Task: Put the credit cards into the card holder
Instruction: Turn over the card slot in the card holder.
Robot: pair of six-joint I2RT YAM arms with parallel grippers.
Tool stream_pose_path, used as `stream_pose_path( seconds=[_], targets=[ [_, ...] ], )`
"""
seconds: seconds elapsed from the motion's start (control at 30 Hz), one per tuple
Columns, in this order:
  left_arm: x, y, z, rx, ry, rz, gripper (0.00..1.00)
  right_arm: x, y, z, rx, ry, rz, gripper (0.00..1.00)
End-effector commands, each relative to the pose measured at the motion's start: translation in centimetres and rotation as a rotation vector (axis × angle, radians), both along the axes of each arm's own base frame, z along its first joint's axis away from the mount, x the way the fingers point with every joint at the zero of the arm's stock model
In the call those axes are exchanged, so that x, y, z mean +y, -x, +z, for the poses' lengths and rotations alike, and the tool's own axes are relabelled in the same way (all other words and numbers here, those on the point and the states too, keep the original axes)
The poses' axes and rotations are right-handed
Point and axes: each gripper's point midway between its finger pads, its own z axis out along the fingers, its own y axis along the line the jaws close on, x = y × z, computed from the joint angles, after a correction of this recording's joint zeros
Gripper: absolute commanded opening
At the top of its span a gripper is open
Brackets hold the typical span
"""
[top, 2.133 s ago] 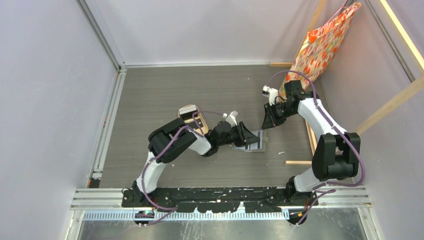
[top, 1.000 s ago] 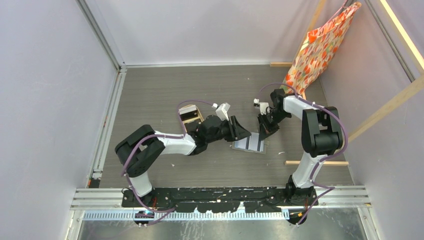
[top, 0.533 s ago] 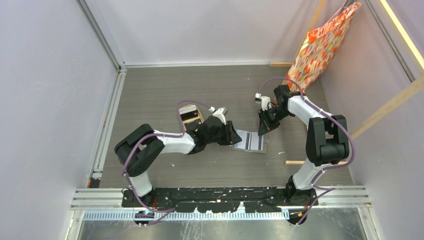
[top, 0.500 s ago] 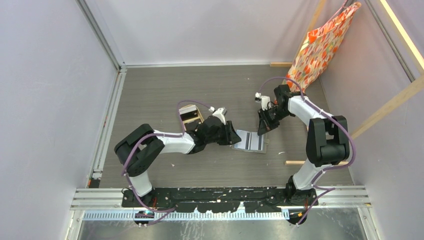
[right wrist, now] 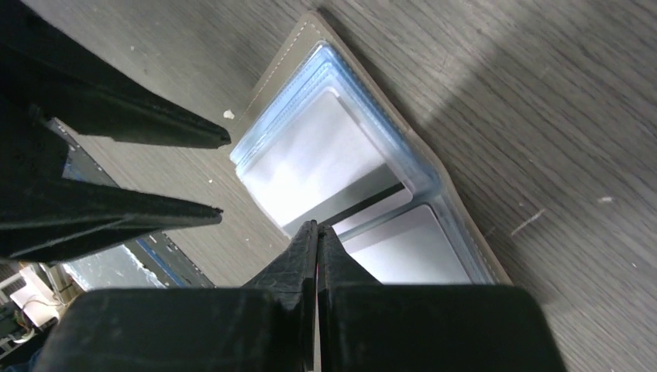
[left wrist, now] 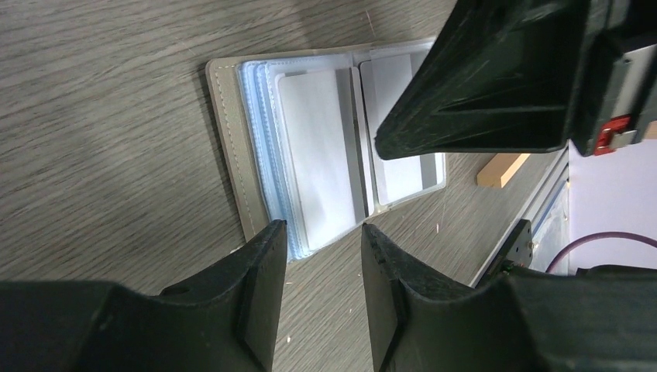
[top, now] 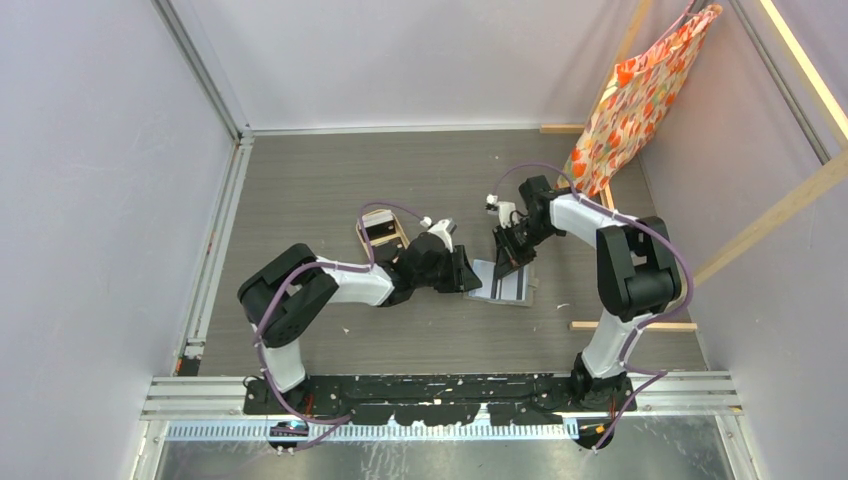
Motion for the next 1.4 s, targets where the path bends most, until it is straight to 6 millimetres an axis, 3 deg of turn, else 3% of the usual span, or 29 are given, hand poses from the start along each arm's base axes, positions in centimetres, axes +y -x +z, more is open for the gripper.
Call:
stream_pose_path(
  seconds=[0.0,0.47,0.7,0.9,1.0,1.37],
  targets=[
    [-1.2,-0.9,1.9,-0.031,0.063,-0.009,0.42,-0.4,-1.2,-1.1,-0.020,0.073,-0.040,0.04],
    [-2.2,-0.9,1.1,0.007,0.080,-0.020,0.41,-2.0,-0.9,-4.0,0.037,0.184,-0.040,0.03],
    [-2.2,-0.8,1.9,0.000,0.101,-0.020,0.39,-2.1,-0.8,-4.1,0.043,0.189,-0.036,0.03],
    [-0.4,-1.1,3.5,-0.059,0.052,0.024,0.40,-2.1,-0.9,-4.1,0.041,0.189,-0.037,0.03],
    [-0.4,-1.0,4.1,-0.066,0.058,0.019,0.40,-2.1,-0.9,-4.1,0.043,0.189,-0.037,0.03],
    [-1.7,-1.0,2.7,-0.020,0.067,-0.011,0.39,-2.1,-0.8,-4.1,0.047,0.189,-0.034,0.03]
  ],
)
